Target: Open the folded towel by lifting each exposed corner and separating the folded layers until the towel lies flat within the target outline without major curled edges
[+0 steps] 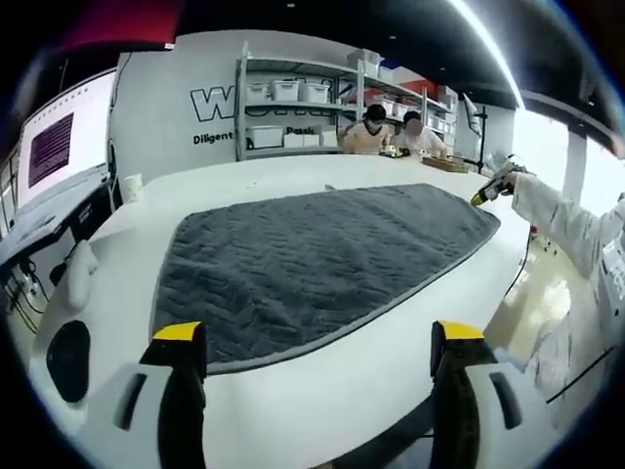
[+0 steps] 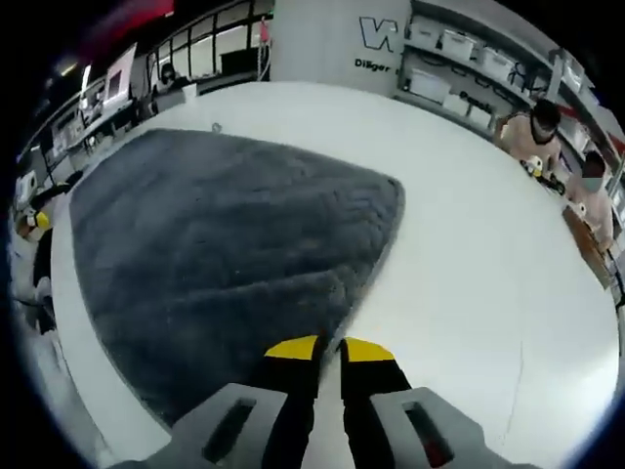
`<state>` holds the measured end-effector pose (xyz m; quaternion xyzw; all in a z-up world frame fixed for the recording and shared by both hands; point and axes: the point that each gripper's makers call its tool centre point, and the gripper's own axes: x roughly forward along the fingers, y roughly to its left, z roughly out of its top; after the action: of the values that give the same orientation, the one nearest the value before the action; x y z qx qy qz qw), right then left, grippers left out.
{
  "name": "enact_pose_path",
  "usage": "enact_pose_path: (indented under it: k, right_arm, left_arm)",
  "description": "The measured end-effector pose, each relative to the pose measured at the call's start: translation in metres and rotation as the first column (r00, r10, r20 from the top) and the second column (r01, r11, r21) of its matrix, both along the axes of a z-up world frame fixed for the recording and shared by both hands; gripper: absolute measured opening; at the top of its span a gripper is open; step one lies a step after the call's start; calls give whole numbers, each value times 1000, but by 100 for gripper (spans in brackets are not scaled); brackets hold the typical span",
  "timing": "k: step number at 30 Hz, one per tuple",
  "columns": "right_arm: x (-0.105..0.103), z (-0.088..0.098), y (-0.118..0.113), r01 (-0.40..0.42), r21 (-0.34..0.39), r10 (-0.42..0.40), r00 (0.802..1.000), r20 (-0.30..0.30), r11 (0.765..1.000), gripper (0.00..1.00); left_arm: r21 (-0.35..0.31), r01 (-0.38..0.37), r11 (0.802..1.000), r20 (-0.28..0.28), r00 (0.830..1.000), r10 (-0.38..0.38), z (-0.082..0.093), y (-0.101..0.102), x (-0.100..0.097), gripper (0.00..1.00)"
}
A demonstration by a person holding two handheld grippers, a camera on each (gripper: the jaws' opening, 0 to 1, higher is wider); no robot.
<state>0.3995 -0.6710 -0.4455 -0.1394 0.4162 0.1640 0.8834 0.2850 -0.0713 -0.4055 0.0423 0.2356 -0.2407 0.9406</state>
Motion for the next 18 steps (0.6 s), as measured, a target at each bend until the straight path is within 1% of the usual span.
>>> enact_pose_path:
  k: [4,6,8,10,12,14,15,17,18]
  right_arm:
    - [0,0,0,-20,-6,20,1000,-22,1000,2]
    - [-1,0,2,-31,-27,30,999,-34,999,1]
    - [-4,0,1,-63,-115,56,997,-59,991,1]
    - [-2,0,-1,-82,-171,71,995,-69,982,1]
    - [-1,1,0,-110,-251,93,992,-80,962,0]
    - [-1,1,-2,-138,-347,110,989,-97,928,0]
    - [-2,2,-6,-159,-431,120,986,-118,888,0]
    - [-5,0,-6,-189,-521,132,981,-144,832,0]
    - [-4,0,-4,-201,-541,143,978,-149,817,0]
  left_arm:
    - [6,-5,1000,-7,1000,5,-2,2,-2,94]
    - [5,-7,1000,-9,1000,7,-3,2,-3,94]
    - [4,-10,1000,-12,1000,10,-4,3,-4,93]
    - [7,-11,1000,-13,1000,11,-4,4,-4,93]
    - [9,-11,1000,-15,1000,11,-5,3,-5,93]
    - [10,-11,1000,-16,1000,11,-5,3,-5,93]
    - [10,-11,1000,-17,1000,12,-6,3,-5,93]
    - [13,-12,1000,-18,1000,12,-6,4,-5,93]
    - [14,-12,1000,-19,1000,13,-6,5,-6,93]
